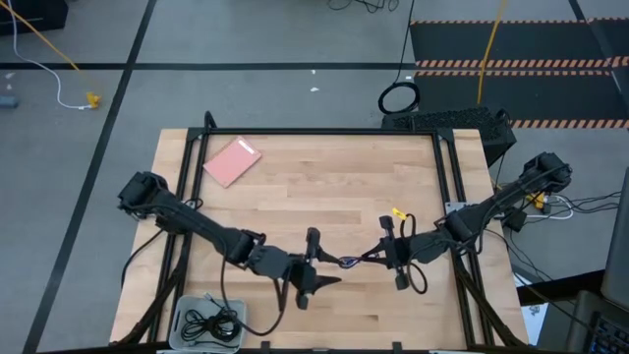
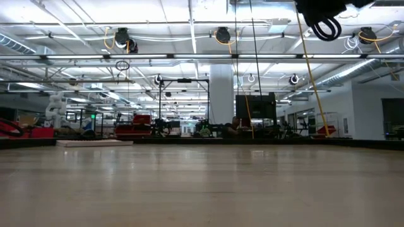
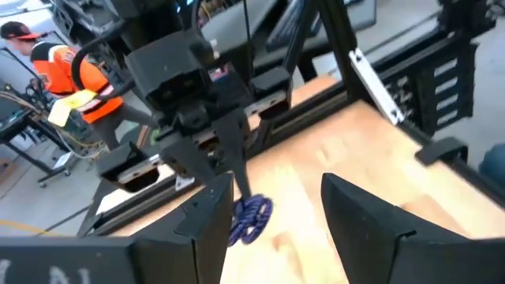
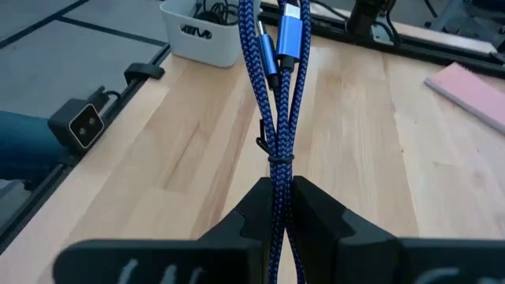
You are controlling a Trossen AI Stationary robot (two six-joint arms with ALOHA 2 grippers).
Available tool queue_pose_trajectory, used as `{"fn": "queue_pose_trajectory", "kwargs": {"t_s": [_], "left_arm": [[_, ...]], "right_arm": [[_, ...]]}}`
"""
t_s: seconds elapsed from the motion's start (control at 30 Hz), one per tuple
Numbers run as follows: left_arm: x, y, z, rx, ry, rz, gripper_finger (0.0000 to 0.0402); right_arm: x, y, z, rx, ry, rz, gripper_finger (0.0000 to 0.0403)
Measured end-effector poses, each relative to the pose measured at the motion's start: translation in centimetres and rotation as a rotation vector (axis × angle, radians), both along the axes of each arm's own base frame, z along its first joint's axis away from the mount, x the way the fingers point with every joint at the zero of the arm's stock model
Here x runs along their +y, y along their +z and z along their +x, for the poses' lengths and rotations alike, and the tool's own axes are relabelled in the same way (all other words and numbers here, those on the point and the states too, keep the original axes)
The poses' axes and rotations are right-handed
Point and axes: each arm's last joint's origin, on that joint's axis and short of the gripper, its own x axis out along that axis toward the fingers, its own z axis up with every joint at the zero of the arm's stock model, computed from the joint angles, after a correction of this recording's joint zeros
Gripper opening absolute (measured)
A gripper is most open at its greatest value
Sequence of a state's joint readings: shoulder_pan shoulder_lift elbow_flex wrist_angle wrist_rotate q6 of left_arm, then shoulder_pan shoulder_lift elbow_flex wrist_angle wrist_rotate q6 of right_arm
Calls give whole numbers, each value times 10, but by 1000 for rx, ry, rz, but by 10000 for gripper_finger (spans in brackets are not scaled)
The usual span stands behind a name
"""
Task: Pick and place USB-C Cables
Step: Put the blue charger cable into the white bin
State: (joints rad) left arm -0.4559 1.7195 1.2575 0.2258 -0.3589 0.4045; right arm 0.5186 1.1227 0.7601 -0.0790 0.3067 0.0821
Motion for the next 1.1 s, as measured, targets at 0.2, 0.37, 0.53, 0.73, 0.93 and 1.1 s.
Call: {"fn": "queue_pose_trajectory", "kwargs": {"t_s": [0.2, 0.37, 0.53, 0.73, 0.93, 1.1], "left_arm": [[6, -4, 1, 45, 22, 8, 171], [12, -7, 2, 68, 41, 22, 155], [11, -9, 4, 63, 33, 63, 148], [7, -20, 11, 46, 7, 157, 147], [6, -19, 11, 42, 6, 169, 146], [6, -20, 11, 43, -9, 173, 110]], "right_arm": [[-1, -4, -1, 12, -6, 4, 31], [-1, -4, -1, 11, -6, 4, 31], [-1, -4, -1, 11, -8, 8, 31], [-1, -4, -1, 9, -8, 9, 31], [0, -4, -1, 13, 13, 21, 31], [0, -4, -1, 12, 14, 20, 31]]}}
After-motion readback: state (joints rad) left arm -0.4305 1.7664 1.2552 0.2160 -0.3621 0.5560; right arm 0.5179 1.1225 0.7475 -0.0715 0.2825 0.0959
